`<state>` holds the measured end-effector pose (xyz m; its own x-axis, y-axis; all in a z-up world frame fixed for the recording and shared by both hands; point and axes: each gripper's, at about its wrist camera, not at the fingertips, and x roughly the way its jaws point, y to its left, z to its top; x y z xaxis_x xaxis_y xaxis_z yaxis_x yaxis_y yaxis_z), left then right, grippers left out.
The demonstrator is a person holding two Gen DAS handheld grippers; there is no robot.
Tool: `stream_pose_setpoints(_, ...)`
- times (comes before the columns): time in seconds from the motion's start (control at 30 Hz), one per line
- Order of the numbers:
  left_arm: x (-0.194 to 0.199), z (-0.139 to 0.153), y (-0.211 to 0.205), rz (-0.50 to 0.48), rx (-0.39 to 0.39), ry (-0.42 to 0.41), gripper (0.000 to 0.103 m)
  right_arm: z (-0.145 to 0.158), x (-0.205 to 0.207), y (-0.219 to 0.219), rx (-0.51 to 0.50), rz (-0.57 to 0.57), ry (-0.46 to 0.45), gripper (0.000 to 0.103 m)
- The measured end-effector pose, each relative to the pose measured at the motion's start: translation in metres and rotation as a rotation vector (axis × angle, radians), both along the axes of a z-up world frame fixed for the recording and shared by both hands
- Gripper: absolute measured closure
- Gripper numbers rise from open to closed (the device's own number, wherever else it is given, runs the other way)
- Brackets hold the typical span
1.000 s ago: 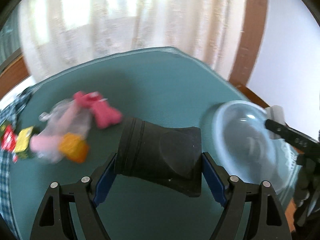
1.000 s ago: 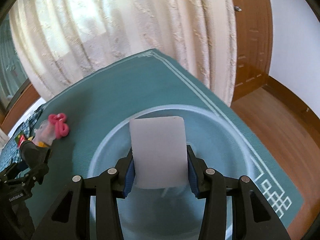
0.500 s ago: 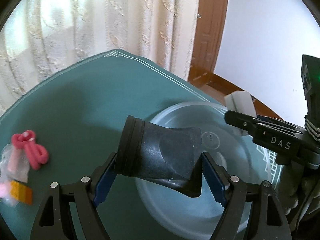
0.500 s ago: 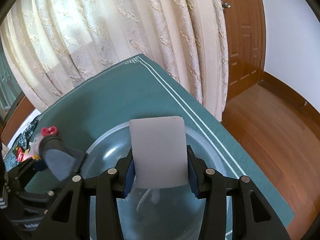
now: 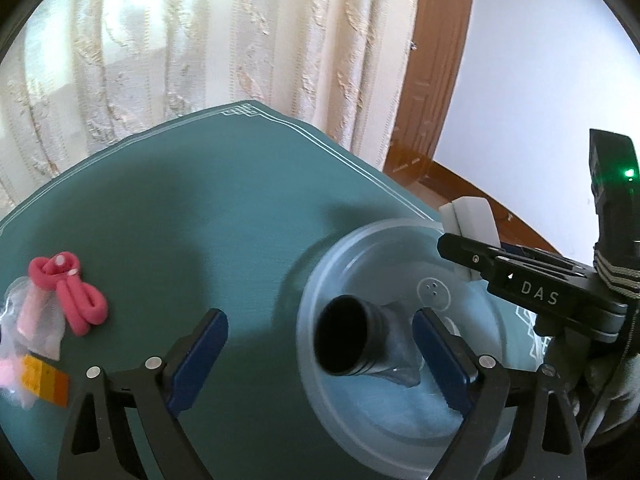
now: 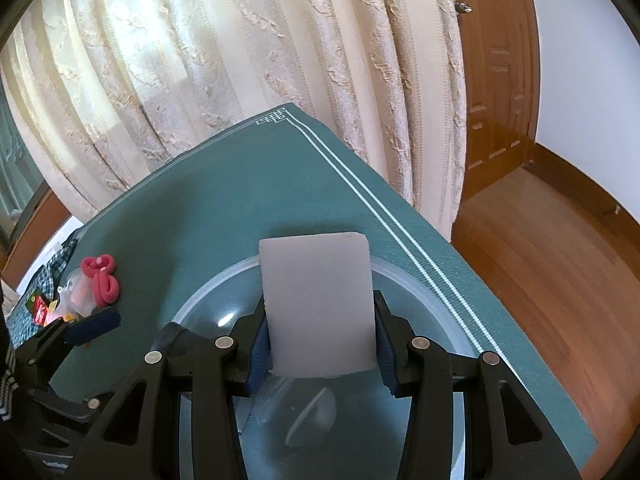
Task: Organize objects
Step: 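Carry the black cup and white sponge into the clear basin and release both, then grasp the red Balloon glue packet with the left tool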
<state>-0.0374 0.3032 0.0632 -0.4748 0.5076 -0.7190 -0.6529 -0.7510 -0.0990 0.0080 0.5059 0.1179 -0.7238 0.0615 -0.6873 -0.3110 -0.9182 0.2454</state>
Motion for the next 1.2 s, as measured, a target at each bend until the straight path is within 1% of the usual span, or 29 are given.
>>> stream_pose_setpoints(0.23, 0.007, 0.006, -0.022, 0.068, -0.014, 0.039, 0.007, -0.001, -0.02, -0.013, -0.01, 0.034, -0.018, 0.056)
stream_pose_setpoints(0.3, 0.008, 0.006, -0.029, 0.082, -0.017, 0.044, 0.007, -0.002, -0.025, -0.018, -0.01, 0.04, -0.025, 0.053)
stream_pose_setpoints(0.33, 0.008, 0.006, -0.033, 0.092, -0.017, 0.046, 0.007, -0.003, -0.027, -0.02, -0.002, 0.039, -0.028, 0.047)
stream_pose_setpoints(0.37, 0.006, 0.005, -0.036, 0.098, -0.016, 0.046, 0.007, -0.004, -0.027, -0.021, 0.011, 0.03, -0.031, 0.037)
stream_pose_setpoints(0.43, 0.005, 0.005, -0.043, 0.113, -0.013, 0.044, 0.007, -0.004, -0.027, -0.024, 0.035, 0.012, -0.033, 0.029)
stream_pose_setpoints(0.6, -0.001, 0.003, -0.06, 0.152, 0.0, 0.029, 0.007, 0.0, -0.022, -0.023, 0.032, -0.026, -0.024, 0.029)
stream_pose_setpoints(0.77, 0.0, 0.002, -0.074, 0.191, -0.005, 0.039, 0.007, 0.017, -0.016, -0.034, 0.045, -0.035, 0.026, 0.029)
stream_pose_setpoints(1.0, -0.005, 0.003, -0.111, 0.272, -0.002, 0.042, 0.006, 0.032, -0.017, -0.072, 0.039, 0.047, 0.077, 0.029)
stream_pose_setpoints(1.2, -0.014, 0.003, -0.153, 0.377, 0.008, 0.031, 0.005, 0.029, -0.024, -0.108, 0.018, 0.123, 0.068, 0.029)
